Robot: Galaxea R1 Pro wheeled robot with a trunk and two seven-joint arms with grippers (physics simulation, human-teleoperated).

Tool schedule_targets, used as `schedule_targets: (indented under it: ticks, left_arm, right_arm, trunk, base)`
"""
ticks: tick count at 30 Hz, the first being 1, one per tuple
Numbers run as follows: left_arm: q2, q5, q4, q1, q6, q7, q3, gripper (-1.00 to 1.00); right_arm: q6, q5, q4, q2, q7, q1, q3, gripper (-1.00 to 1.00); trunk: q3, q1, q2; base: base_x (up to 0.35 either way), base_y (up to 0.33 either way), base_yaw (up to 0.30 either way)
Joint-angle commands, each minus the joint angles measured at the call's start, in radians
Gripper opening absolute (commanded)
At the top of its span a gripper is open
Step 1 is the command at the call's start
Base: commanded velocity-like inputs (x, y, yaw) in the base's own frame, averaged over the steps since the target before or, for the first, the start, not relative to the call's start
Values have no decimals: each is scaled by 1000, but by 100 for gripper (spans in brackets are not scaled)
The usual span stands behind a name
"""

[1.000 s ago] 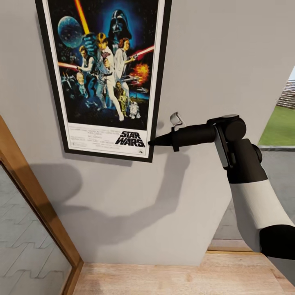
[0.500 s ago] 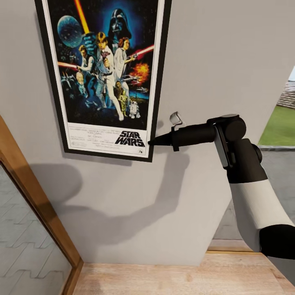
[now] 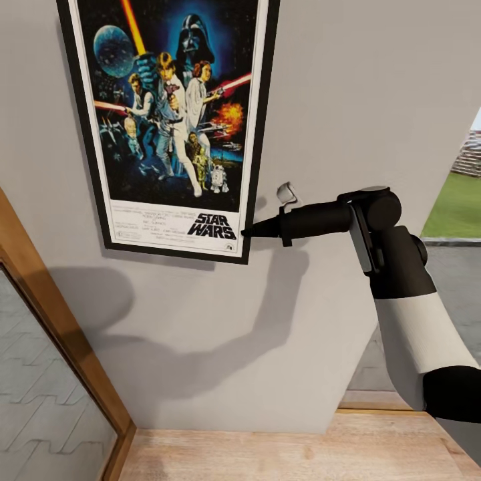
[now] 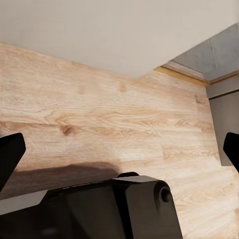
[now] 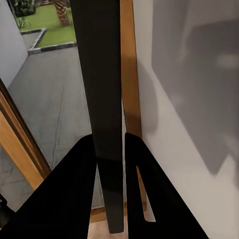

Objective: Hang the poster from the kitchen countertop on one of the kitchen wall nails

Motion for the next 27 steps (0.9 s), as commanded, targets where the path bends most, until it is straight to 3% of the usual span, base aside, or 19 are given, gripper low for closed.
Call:
schedule_targets:
  ticks: [1,27]
  left_arm:
    - [0,8,0,-1,-4,-2,-8,100]
    - [0,8,0,-1,-6,-8,-8,100]
  right_arm:
    - [11,1,0,0,4,-1,1,-100]
    - [11,1,0,0,4,-1,2,-100]
  trunk:
    - [-2,1,-2]
    - [-2,1,-2]
  base:
    - [0,0,0]
    - [0,0,0]
